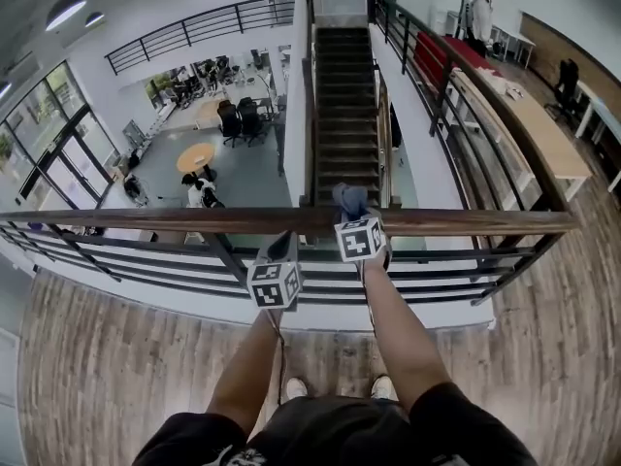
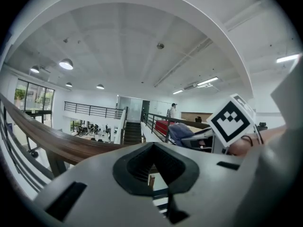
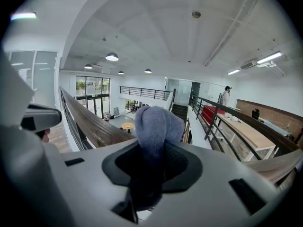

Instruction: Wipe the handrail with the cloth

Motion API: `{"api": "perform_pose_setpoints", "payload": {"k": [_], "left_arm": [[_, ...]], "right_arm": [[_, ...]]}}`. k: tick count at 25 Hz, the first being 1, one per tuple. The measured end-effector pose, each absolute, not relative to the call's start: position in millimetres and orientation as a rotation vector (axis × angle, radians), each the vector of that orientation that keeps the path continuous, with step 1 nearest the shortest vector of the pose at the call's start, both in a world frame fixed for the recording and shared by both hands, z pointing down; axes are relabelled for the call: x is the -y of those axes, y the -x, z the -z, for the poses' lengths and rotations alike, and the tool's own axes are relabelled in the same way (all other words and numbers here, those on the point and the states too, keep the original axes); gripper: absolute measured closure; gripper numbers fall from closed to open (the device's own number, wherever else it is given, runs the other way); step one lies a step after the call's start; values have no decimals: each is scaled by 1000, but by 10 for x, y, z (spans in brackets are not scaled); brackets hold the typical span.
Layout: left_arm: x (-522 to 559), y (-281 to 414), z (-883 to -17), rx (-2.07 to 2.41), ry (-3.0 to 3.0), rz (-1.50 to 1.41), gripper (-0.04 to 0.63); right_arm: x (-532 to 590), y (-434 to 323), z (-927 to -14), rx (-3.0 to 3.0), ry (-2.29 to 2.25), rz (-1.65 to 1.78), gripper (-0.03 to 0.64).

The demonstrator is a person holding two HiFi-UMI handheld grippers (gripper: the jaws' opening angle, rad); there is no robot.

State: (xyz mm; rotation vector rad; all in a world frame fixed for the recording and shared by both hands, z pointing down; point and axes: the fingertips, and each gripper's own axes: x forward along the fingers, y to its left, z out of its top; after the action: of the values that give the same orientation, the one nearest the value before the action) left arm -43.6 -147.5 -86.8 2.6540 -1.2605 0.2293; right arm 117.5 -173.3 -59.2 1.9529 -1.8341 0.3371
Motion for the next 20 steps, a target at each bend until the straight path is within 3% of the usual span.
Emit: {"api": "perform_pose_setpoints", "payload": {"k": [11, 20], "left_arm": [[898, -1375, 932, 1168, -2679, -253, 597], [558, -2393, 983, 1054, -2779, -362, 597]], "right_arm": [[898, -2869, 630, 1787, -2006, -337, 512], [326, -4056, 597, 1701, -2117, -355, 512]]}}
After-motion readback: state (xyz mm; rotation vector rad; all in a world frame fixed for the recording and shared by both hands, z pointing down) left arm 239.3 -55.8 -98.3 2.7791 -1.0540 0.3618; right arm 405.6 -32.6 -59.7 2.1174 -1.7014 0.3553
